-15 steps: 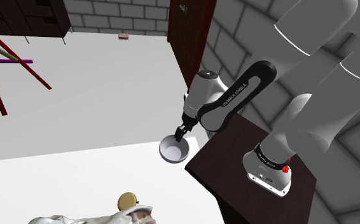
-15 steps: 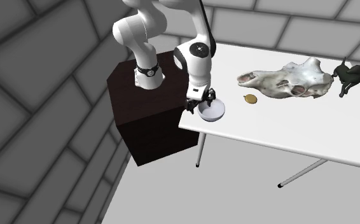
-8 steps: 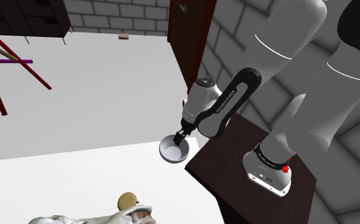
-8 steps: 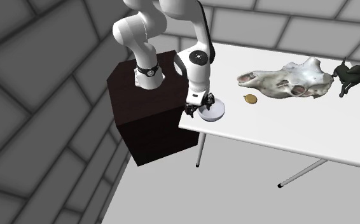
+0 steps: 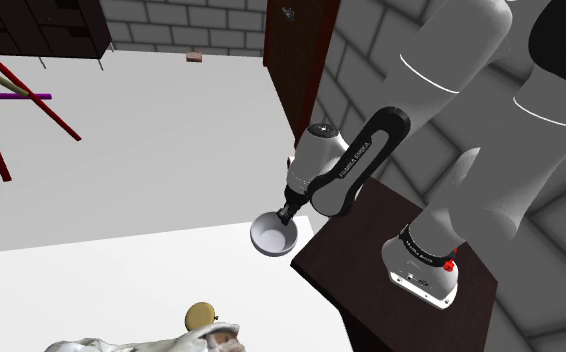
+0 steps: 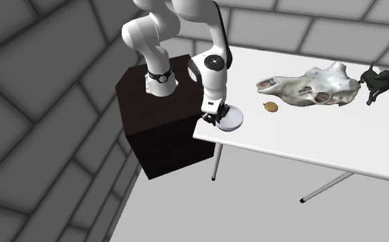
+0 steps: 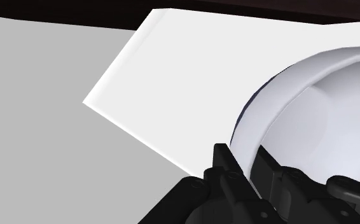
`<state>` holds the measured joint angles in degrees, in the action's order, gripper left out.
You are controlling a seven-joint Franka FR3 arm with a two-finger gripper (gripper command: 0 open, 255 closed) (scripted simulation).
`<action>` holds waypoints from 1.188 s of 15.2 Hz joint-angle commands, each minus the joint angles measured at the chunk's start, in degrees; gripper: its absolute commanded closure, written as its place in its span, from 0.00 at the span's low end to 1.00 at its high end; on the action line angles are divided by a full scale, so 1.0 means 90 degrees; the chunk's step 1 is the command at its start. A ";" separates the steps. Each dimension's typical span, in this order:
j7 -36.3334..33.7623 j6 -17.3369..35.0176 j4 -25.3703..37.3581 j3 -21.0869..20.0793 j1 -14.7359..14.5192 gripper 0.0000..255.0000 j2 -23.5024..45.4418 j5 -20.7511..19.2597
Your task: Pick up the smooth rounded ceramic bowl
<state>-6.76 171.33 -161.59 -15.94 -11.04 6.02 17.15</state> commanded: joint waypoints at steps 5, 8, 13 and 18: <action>-0.0015 -0.0344 -0.0040 -0.0018 0.0007 1.00 -0.0385 0.0024; -0.0039 -0.0710 -0.0073 -0.0019 0.0004 1.00 -0.0784 0.0038; -0.0090 -0.1332 -0.0089 -0.0007 0.0004 1.00 -0.1423 0.0032; -0.0137 -0.1851 -0.0065 0.0014 0.0007 1.00 -0.1920 0.0008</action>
<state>-8.00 155.48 -162.13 -15.88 -10.96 -10.43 17.20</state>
